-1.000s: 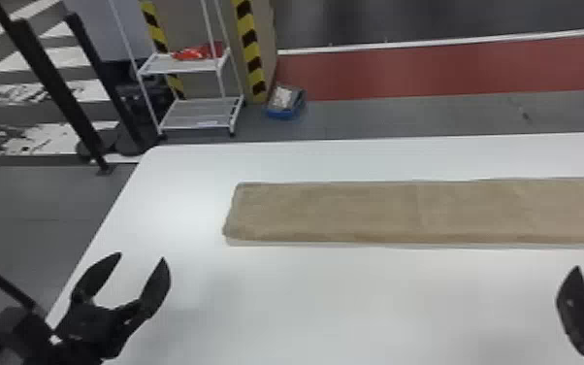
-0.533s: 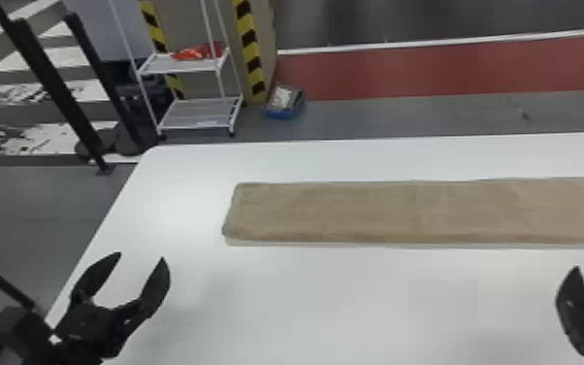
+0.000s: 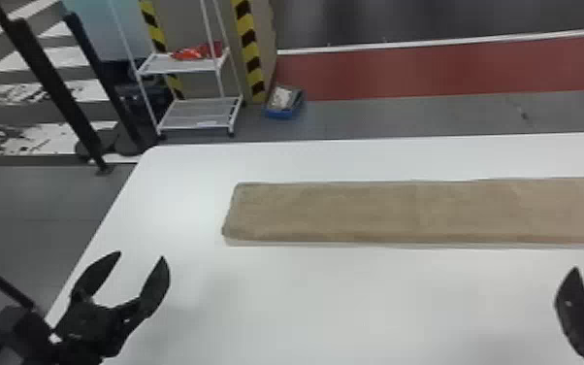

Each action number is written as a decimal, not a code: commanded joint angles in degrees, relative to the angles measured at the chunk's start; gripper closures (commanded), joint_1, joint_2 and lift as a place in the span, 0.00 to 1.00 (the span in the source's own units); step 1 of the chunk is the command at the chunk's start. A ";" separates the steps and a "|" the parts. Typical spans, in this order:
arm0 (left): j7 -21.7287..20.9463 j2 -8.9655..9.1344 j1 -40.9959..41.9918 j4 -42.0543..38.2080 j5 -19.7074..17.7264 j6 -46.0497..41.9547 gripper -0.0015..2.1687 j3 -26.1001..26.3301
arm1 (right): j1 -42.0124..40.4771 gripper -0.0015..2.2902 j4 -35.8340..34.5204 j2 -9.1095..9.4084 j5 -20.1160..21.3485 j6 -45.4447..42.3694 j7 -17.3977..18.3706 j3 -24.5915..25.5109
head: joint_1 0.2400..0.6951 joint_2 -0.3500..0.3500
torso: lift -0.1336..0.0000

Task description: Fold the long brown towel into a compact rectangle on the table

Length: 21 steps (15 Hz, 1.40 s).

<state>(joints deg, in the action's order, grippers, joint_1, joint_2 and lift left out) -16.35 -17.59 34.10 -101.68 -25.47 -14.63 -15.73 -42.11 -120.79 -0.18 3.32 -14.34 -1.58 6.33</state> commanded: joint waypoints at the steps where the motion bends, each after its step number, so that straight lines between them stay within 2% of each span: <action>1: 0.00 -0.07 0.09 -0.62 -0.02 0.00 0.06 0.00 | 0.01 0.04 0.03 0.23 0.02 -0.11 0.00 0.00 | 1.00 0.76 | 0.08; 4: 0.88 -0.34 -0.61 -1.50 0.07 0.88 0.06 0.53 | 0.19 0.04 0.21 0.23 0.02 -0.11 0.00 -0.09 | 1.00 0.75 | 0.08; 6: 0.97 -0.34 -2.90 -2.91 0.07 6.86 0.06 0.88 | 0.19 0.04 -0.14 0.23 0.10 -0.11 0.00 -0.26 | 1.00 0.75 | 0.08; 9: -0.18 -0.34 -7.47 -6.51 0.33 19.87 0.06 0.70 | 0.10 0.04 -0.14 0.23 0.19 0.07 0.00 -0.18 | 1.00 0.71 | 0.08; 12: -0.26 0.02 -13.62 -9.50 0.42 37.62 0.06 0.88 | 0.01 0.04 0.12 0.23 0.28 0.07 0.00 -0.09 | 1.00 0.68 | 0.08; 15: -0.62 0.28 -20.39 -9.50 0.77 51.33 0.07 3.25 | -0.16 0.04 0.47 0.23 0.28 0.07 0.00 0.00 | 1.00 0.62 | 0.08; 18: -0.26 0.63 -28.04 -5.81 5.16 55.90 0.07 7.47 | -0.96 0.04 0.12 0.23 0.28 -0.11 0.09 0.18 | 1.00 0.57 | 0.08; 21: -0.44 1.07 -34.10 -0.53 7.98 62.23 0.07 9.58 | -2.01 0.04 -0.32 0.23 0.28 -0.64 0.70 0.62 | 1.00 0.53 | 0.08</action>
<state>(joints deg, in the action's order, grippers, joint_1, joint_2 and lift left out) -16.67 -16.90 2.60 -104.37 -18.88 43.55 -6.91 -43.57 -120.94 -0.18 3.60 -14.61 -1.03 6.74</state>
